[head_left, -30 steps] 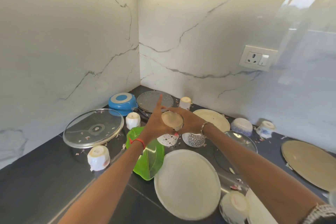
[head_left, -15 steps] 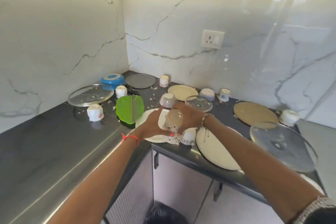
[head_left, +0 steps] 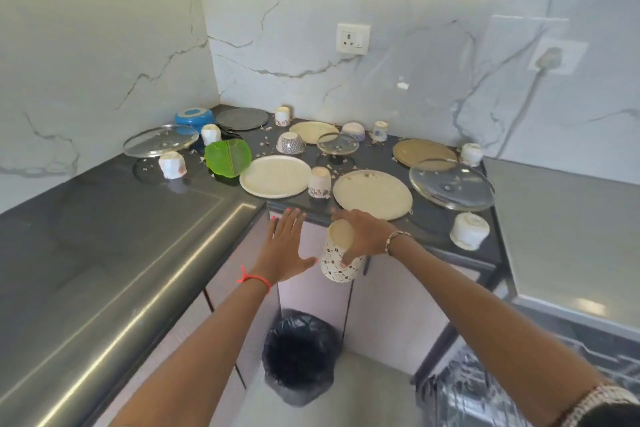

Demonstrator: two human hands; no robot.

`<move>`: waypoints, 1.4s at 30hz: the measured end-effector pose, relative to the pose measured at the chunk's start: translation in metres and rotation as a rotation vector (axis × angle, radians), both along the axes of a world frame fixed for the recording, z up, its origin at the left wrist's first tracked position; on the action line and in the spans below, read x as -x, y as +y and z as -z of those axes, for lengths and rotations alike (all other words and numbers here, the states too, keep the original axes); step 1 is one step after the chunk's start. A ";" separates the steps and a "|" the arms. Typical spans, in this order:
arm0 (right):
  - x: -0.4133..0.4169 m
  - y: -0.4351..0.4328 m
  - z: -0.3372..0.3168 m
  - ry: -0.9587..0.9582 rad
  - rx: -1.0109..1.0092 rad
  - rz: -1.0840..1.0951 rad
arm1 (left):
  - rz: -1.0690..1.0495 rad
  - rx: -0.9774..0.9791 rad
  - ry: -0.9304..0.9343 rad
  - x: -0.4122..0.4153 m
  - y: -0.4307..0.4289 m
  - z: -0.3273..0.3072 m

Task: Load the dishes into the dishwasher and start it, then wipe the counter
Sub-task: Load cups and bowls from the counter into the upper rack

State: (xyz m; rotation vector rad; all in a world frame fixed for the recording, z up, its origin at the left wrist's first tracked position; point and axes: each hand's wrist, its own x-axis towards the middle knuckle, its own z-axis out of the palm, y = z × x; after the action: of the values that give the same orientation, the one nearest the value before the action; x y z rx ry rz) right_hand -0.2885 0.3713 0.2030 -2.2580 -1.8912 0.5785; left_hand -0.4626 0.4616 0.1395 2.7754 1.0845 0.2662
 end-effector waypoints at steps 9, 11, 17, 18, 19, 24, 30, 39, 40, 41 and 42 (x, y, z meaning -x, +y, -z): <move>0.043 -0.162 0.043 -0.069 0.057 0.182 | 0.067 0.025 0.093 0.057 -0.154 0.037; 0.050 -0.195 0.049 -0.060 0.082 0.212 | 0.093 0.028 0.104 0.066 -0.180 0.042; 0.060 -0.282 0.066 -0.031 0.119 0.318 | 0.161 0.044 0.080 0.075 -0.242 0.053; 0.060 -0.294 0.069 -0.039 0.127 0.333 | 0.169 0.052 0.085 0.075 -0.250 0.055; 0.061 -0.306 0.072 -0.048 0.134 0.348 | 0.175 0.063 0.088 0.075 -0.259 0.059; 0.057 -0.362 0.087 -0.045 0.151 0.397 | 0.219 0.065 0.104 0.066 -0.303 0.068; 0.044 -0.418 0.100 0.005 0.165 0.458 | 0.262 0.082 0.125 0.044 -0.354 0.078; -0.009 -0.502 0.113 0.042 0.186 0.435 | 0.259 0.119 0.135 -0.015 -0.446 0.098; -0.017 -0.510 0.114 0.041 0.188 0.429 | 0.257 0.119 0.137 -0.023 -0.457 0.101; -0.023 -0.516 0.115 0.040 0.187 0.423 | 0.252 0.114 0.143 -0.029 -0.466 0.103; -0.028 -0.521 0.117 0.036 0.185 0.418 | 0.242 0.110 0.144 -0.033 -0.472 0.106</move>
State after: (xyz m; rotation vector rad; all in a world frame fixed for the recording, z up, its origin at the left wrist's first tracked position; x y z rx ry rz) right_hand -0.2610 -0.1494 0.0864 -2.6307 -1.3321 0.7417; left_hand -0.4293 -0.0099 0.0338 2.8237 0.7524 -0.0211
